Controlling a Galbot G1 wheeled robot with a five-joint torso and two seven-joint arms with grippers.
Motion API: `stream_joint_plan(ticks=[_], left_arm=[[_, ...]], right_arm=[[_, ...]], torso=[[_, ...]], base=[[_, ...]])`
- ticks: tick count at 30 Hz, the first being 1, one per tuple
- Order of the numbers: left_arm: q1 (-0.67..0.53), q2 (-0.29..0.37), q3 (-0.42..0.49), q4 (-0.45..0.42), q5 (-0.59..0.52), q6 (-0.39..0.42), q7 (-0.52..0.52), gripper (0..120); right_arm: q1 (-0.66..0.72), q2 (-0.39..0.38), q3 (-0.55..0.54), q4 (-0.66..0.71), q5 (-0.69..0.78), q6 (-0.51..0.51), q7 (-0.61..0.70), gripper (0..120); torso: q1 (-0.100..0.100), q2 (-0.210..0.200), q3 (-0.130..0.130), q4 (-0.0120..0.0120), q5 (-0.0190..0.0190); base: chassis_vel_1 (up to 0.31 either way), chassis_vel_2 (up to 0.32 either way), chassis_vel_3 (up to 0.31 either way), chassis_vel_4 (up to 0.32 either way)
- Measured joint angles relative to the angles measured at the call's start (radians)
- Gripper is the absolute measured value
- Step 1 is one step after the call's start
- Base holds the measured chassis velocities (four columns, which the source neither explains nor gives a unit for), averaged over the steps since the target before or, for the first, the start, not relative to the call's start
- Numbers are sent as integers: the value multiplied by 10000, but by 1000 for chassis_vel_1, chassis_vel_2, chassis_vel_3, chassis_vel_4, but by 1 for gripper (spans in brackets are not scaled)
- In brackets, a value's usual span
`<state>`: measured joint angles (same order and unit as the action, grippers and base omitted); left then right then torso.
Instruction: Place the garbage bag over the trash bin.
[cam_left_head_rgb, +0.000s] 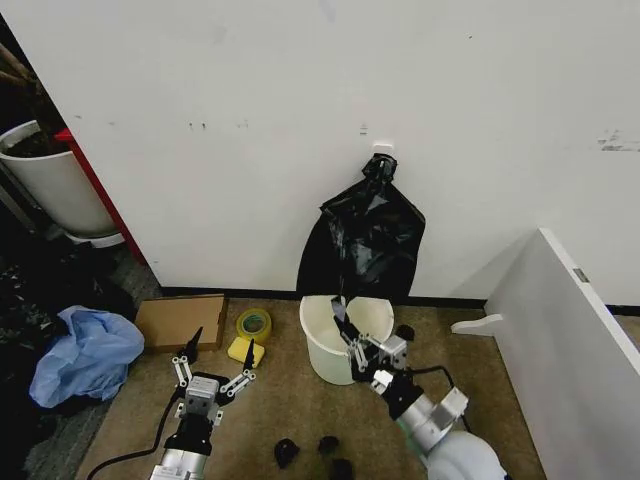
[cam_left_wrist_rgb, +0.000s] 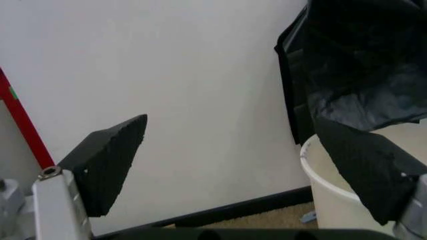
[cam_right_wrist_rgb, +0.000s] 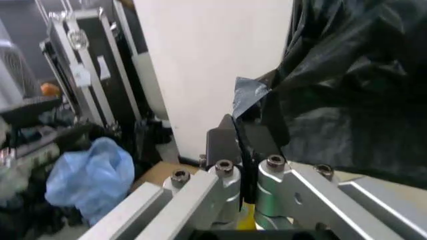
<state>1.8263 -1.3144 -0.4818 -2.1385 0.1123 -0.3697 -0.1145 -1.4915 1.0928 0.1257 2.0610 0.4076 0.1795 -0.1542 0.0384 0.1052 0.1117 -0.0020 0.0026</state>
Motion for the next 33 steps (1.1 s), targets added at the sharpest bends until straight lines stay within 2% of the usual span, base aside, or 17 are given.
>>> stream_joint_plan(ticks=[11, 21, 33], left_arm=[[-44, 1, 37, 84, -7, 4, -3, 99], [-89, 10, 51, 142, -17, 16, -3, 99], [-228, 108, 171, 306, -190, 123, 4, 99]], right_arm=[[-477, -84, -133, -279, -980, 398, 13, 0], [-539, -54, -182, -348, -1249, 520, 43, 0], [-249, 328, -101, -608, -1519, 490, 284, 0]], torso=[[1, 0, 0, 0, 0], [2, 0, 0, 0, 0], [1, 0, 1, 0, 0]], base=[[0, 0, 0, 0], [0, 0, 0, 0], [0, 0, 0, 0]])
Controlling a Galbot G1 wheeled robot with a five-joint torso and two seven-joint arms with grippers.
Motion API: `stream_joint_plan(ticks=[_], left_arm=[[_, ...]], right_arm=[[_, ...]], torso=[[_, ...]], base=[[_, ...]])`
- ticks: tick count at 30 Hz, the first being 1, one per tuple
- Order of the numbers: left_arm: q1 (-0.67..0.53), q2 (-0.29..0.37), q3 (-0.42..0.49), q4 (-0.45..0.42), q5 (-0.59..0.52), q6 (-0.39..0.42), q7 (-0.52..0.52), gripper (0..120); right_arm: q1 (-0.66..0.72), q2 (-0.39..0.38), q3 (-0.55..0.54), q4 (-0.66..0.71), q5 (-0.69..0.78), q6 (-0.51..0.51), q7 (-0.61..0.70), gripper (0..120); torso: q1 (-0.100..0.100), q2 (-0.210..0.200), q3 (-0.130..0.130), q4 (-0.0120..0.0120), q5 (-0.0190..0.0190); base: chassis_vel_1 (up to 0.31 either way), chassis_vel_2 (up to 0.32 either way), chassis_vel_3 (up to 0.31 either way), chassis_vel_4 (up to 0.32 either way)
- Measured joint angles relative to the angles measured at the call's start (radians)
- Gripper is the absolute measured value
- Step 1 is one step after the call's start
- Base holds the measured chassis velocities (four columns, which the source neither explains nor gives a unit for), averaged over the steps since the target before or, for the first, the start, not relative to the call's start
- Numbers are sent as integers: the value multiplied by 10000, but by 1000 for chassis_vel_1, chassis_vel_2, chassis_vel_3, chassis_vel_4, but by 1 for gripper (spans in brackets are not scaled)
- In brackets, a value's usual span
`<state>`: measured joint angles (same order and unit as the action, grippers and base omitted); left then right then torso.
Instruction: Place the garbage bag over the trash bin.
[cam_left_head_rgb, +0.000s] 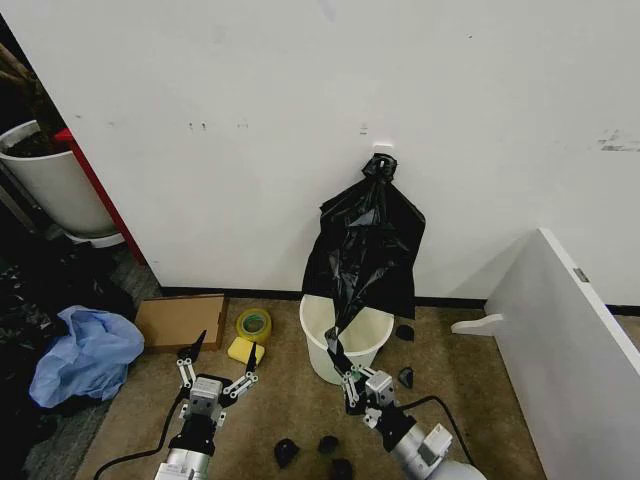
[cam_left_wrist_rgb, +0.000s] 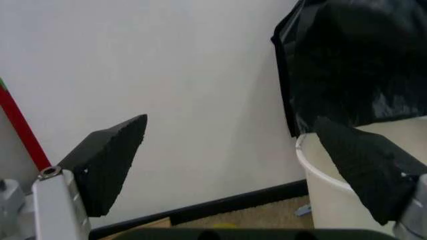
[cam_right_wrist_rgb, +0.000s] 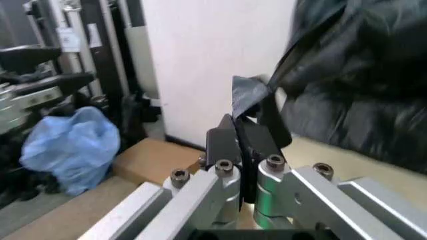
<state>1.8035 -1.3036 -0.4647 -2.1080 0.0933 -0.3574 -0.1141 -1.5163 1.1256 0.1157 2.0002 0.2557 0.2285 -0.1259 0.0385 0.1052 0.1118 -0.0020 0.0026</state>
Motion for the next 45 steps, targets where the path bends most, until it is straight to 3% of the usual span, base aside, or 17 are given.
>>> stream_joint_plan(ticks=[8, 13, 14, 19, 20, 24, 25, 28, 32, 35, 40, 45], left_arm=[[-530, 606, 266, -264, -1273, 674, 122, 99], [-2078, 2216, 985, -536, -3295, 1671, 178, 99], [-2078, 2216, 985, -536, -3295, 1671, 178, 99], [-4428, 4567, 2000, -507, -5740, 2558, 255, 100], [-4428, 4567, 2000, -507, -5740, 2558, 255, 100], [-7359, 5768, 4230, 69, -6695, 3442, 191, 100], [-7359, 5768, 4230, 69, -6695, 3442, 191, 100], [-9772, 5957, 5848, 574, -7206, 3928, -119, 100], [-13150, 5542, 8522, 1312, -8011, 5209, -731, 100], [-14042, 5344, 9178, 1559, -8263, 5585, -789, 100], [-16768, 4974, 10949, 2147, -8733, 7461, -573, 100], [-17516, 5124, 11707, 2148, -8605, 8161, -130, 99]], right_arm=[[654, 80, 331, 95, 341, -529, 776, 0], [862, 255, 346, -115, 205, -581, 905, 0], [862, 255, 346, -115, 205, -581, 905, 0], [1113, 367, 76, -454, -329, -476, 902, 0], [1113, 367, 76, -454, -329, -476, 902, 0], [1090, 426, 173, -558, -658, -344, 871, 0], [1090, 426, 173, -558, -658, -344, 871, 0], [1071, 478, 246, -586, -777, -294, 857, 0], [1043, 535, 353, -594, -906, -249, 853, 0], [1030, 548, 375, -585, -915, -249, 853, 0], [1005, 612, 467, -510, -981, -224, 848, 0], [997, 665, 478, -498, -988, -212, 846, 0]], torso=[[0, 0, 0, 2, -1], [0, 0, 0, 2, -2], [0, 0, 0, 2, -2], [0, 0, 1, 2, 4], [0, 0, 1, 2, 4], [0, 0, 2, -1, -1], [0, 0, 2, -1, -1], [1, 0, 2, -2, 2], [0, 0, 2, -2, 1], [1, 0, 3, -2, 0], [0, 0, 1, -2, 1], [0, 0, 0, 0, -2]], base=[[0, 0, 0, 0], [0, 0, 0, 0], [0, 0, 0, 0], [0, 0, 0, 0], [0, 0, 0, 0], [0, 0, 0, 0], [0, 0, 0, 0], [0, 0, 0, 0], [0, 0, 0, 0], [0, 0, 0, 0], [0, 0, 0, 0], [0, 0, 0, 0]])
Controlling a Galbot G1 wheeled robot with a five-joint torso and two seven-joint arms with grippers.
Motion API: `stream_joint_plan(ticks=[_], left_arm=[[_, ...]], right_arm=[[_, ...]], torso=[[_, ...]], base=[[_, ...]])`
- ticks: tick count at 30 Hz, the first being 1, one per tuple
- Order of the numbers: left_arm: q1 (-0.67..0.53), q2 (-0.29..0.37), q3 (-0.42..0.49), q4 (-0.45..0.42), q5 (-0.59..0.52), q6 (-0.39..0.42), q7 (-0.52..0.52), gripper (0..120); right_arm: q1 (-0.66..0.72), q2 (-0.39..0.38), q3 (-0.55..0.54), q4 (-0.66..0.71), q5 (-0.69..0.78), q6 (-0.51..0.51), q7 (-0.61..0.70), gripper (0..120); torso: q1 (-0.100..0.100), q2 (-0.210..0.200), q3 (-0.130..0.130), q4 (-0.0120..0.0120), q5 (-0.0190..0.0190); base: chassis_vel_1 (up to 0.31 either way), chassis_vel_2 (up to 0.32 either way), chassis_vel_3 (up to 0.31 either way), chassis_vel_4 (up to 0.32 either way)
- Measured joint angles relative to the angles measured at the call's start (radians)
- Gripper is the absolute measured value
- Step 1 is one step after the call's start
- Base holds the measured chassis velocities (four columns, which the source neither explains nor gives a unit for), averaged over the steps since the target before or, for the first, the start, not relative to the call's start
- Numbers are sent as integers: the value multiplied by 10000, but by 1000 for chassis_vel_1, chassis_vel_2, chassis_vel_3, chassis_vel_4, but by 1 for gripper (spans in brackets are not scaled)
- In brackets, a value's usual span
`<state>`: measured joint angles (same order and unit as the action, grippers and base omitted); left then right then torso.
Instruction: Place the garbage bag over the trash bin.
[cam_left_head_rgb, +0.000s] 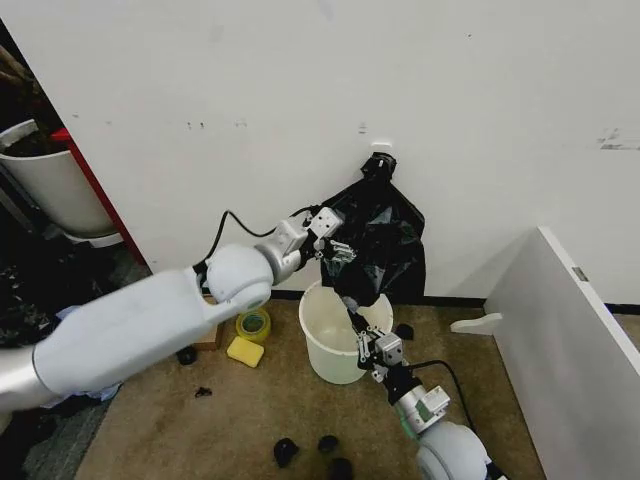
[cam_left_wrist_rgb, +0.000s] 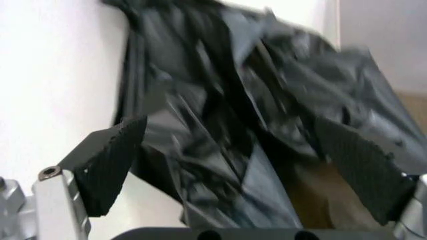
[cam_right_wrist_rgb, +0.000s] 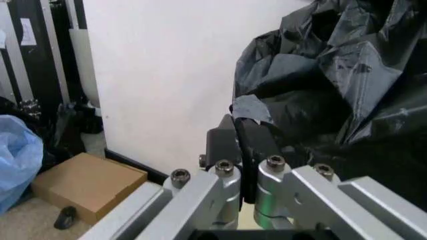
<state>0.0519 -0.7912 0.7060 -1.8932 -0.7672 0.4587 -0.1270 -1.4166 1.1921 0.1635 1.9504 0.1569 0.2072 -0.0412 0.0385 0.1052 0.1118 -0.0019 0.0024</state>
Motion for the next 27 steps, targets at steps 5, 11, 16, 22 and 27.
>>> stream_joint_plan(ticks=[5, 11, 16, 22, 27], left_arm=[[-351, 169, 610, 54, 338, 569, 432, 98], [-287, -182, 765, 703, 518, 581, 532, 97], [-263, -584, 973, 1155, 802, 352, 601, 84], [-369, -776, 1125, 1522, 837, 529, 618, 64], [-344, -993, 1115, 1854, 837, 445, 555, 45]], right_arm=[[11, 11, -6, -12, 2, 10, 0, 0], [-15, -1, 2, 44, 39, 16, 0, 0], [-47, -7, 16, 66, 131, 14, 4, 0], [-52, -11, 49, 111, 273, -6, 11, 0], [-75, 11, 97, 136, 264, -3, 11, 0]], torso=[[0, 0, -1, 2, 1], [0, 0, 0, 1, 2], [0, 0, 0, -1, 3], [0, 2, -1, 0, 1], [0, 2, -1, 0, 2]], base=[[0, 0, 0, 0], [0, 0, 0, 0], [0, 0, 0, 0], [0, 0, 0, 0], [0, 0, 0, 0]])
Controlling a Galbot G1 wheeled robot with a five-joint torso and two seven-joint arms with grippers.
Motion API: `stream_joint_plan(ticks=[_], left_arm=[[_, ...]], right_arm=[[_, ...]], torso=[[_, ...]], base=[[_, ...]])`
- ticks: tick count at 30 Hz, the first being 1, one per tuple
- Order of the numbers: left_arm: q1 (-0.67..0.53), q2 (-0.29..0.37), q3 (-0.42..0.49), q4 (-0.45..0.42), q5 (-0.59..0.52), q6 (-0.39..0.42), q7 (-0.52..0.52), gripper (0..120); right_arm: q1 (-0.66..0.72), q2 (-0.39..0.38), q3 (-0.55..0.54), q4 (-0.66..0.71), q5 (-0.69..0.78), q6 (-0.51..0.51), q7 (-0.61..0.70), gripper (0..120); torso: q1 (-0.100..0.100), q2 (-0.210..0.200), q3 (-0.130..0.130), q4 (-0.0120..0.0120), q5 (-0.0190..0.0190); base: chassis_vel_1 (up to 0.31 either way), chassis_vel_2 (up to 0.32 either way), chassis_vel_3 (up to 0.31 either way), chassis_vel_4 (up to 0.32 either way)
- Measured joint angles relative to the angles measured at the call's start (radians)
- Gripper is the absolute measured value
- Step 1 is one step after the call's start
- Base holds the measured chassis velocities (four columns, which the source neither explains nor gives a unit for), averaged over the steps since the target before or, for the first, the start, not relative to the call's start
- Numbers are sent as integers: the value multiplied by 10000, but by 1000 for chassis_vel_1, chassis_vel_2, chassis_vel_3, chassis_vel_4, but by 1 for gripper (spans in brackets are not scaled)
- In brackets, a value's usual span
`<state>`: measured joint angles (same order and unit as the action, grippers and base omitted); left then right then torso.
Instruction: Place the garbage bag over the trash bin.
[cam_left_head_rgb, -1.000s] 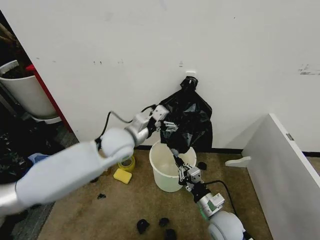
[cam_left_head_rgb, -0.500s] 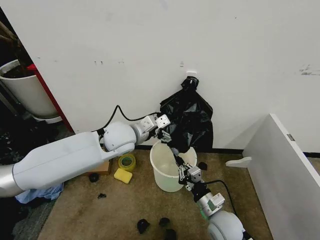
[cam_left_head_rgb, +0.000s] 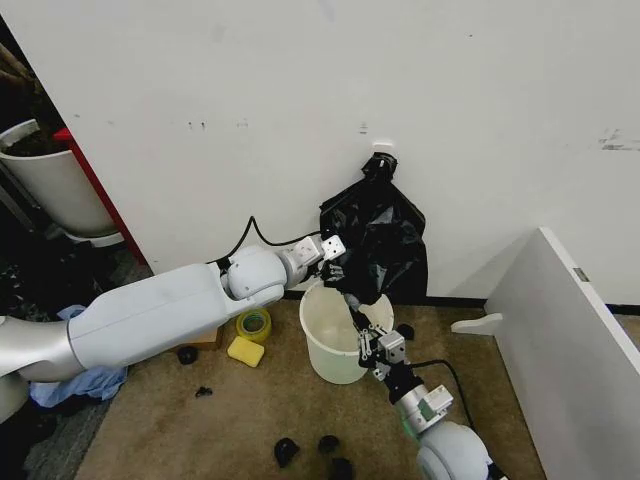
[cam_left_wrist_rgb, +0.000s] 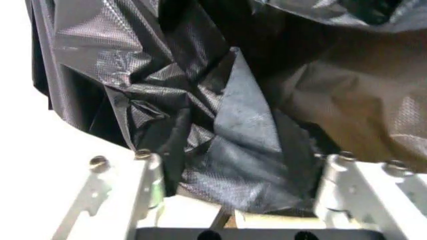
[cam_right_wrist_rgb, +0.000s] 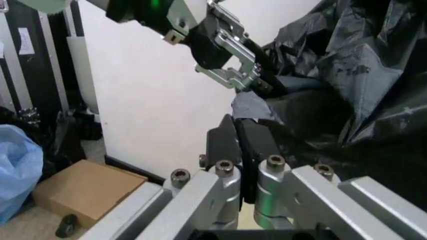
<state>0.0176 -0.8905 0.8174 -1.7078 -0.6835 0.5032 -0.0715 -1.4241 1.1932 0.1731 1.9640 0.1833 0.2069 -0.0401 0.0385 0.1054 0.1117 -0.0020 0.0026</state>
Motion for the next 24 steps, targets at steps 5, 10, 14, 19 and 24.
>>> stream_joint_plan(ticks=[5, 10, 14, 19, 24], left_arm=[[263, -76, -259, 119, -43, -165, -279, 29], [767, -145, -907, 263, -134, -627, -746, 11], [1428, -192, -1859, 171, -704, -1372, -1394, 0], [2624, -175, -3005, -168, -1495, -2730, -2151, 0], [3455, -129, -3493, -401, -1753, -3612, -2337, 0]], right_arm=[[-49, -12, 55, 49, -3, 4, 7, 0], [-75, -37, 72, 93, -2, 4, 26, 0], [-142, -28, 72, 185, -15, -26, 37, 0], [-419, -39, 151, 673, 30, -245, 192, 11], [-1158, -314, 466, 1979, 917, -663, 528, 31]], torso=[[0, 0, 0, -1, 1], [0, 0, 0, 1, 0], [0, 0, -1, -1, 1], [-1, 0, 0, 3, 0], [-1, 0, 0, 0, 0]], base=[[0, 0, 0, 0], [0, 0, 0, 0], [0, 0, 0, 0], [0, 0, 0, 0], [0, 0, 0, 0]])
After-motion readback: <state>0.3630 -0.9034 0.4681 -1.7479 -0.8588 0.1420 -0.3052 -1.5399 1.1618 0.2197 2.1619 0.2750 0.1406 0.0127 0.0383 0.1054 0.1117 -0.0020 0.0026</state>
